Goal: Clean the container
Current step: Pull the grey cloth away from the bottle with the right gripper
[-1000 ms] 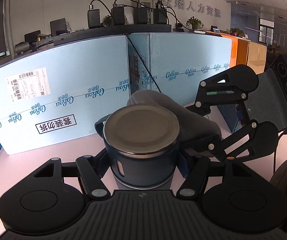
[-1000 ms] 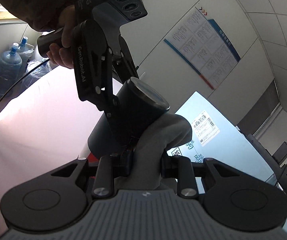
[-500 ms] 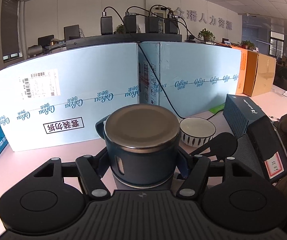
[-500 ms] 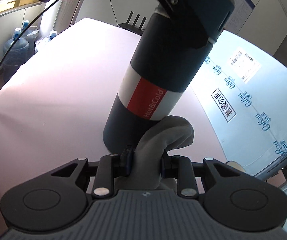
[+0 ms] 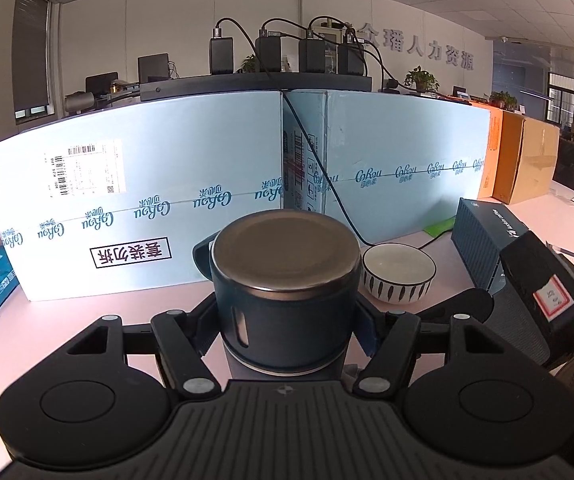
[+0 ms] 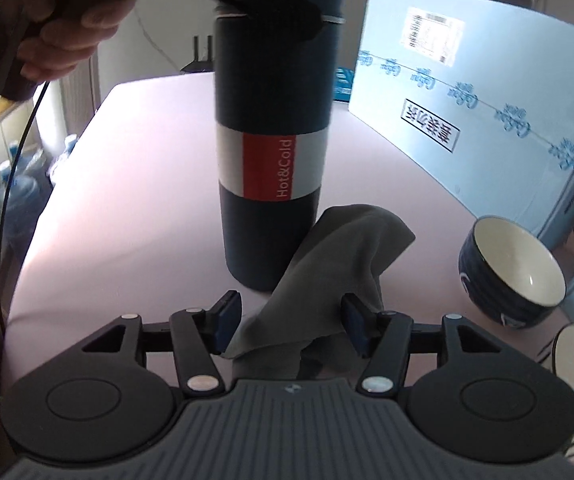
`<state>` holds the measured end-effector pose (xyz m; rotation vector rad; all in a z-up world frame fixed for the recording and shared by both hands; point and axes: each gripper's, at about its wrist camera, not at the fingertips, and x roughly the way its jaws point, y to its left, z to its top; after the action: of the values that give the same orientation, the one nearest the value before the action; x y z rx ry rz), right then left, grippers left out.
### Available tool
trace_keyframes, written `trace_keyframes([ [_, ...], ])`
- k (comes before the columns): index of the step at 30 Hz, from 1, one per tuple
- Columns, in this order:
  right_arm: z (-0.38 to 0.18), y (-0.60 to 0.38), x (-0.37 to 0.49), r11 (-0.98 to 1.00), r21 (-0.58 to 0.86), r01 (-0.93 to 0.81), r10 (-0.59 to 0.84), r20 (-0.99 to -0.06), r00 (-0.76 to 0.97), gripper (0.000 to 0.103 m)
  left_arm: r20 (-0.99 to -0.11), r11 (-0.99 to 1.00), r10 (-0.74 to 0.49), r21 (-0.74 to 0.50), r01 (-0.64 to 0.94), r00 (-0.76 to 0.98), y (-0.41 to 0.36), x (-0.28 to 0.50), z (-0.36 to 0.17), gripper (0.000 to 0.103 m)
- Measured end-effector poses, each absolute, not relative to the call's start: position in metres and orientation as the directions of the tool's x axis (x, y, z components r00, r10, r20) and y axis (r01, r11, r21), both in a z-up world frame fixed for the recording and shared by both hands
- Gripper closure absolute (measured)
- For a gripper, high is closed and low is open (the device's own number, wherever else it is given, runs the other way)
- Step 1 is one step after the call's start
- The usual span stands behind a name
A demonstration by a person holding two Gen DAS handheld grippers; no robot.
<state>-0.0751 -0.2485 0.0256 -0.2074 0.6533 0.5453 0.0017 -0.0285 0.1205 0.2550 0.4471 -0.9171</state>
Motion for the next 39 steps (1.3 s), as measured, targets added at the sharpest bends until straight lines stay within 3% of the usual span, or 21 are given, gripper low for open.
trace_keyframes([
  [5,0.025,-0.263,-0.074,0.912,0.172,-0.373,0.396,-0.609,0.687,0.042,-0.473,0.603,-0.698,0.016,0.798,0.537,-0.026,0.000,0.120,0.041],
  [14,0.003,-0.266,-0.056,0.922,0.261,-0.287,0.388,-0.636,0.667,0.042,-0.471,0.626,-0.685,0.011,0.780,0.556,-0.029,-0.003,0.121,0.041],
  [15,0.001,-0.267,-0.056,0.917,0.281,-0.285,0.400,-0.627,0.668,0.053,-0.470,0.628,-0.684,0.008,0.778,0.558,-0.029,-0.003,0.121,0.041],
  [16,0.000,-0.269,-0.055,0.908,0.311,-0.280,0.417,-0.620,0.664,0.074,-0.469,0.631,-0.683,0.007,0.776,0.560,-0.028,-0.003,0.121,0.041],
  [19,0.000,-0.272,-0.052,0.885,0.380,-0.268,0.456,-0.598,0.659,0.083,-0.467,0.640,-0.679,0.002,0.769,0.566,-0.028,-0.003,0.120,0.041],
  [28,0.044,-0.257,-0.075,0.839,0.076,-0.539,0.504,-0.483,0.716,0.083,-0.464,0.656,-0.670,-0.006,0.754,0.579,-0.028,-0.004,0.120,0.041],
  [34,0.074,-0.253,-0.092,0.776,-0.156,-0.611,0.520,-0.390,0.760,0.083,-0.468,0.659,-0.666,-0.003,0.752,0.581,-0.030,-0.004,0.120,0.041],
  [39,0.096,-0.260,-0.094,0.749,-0.226,-0.623,0.535,-0.348,0.770,0.084,-0.470,0.663,-0.660,0.000,0.748,0.585,-0.030,-0.005,0.120,0.041],
])
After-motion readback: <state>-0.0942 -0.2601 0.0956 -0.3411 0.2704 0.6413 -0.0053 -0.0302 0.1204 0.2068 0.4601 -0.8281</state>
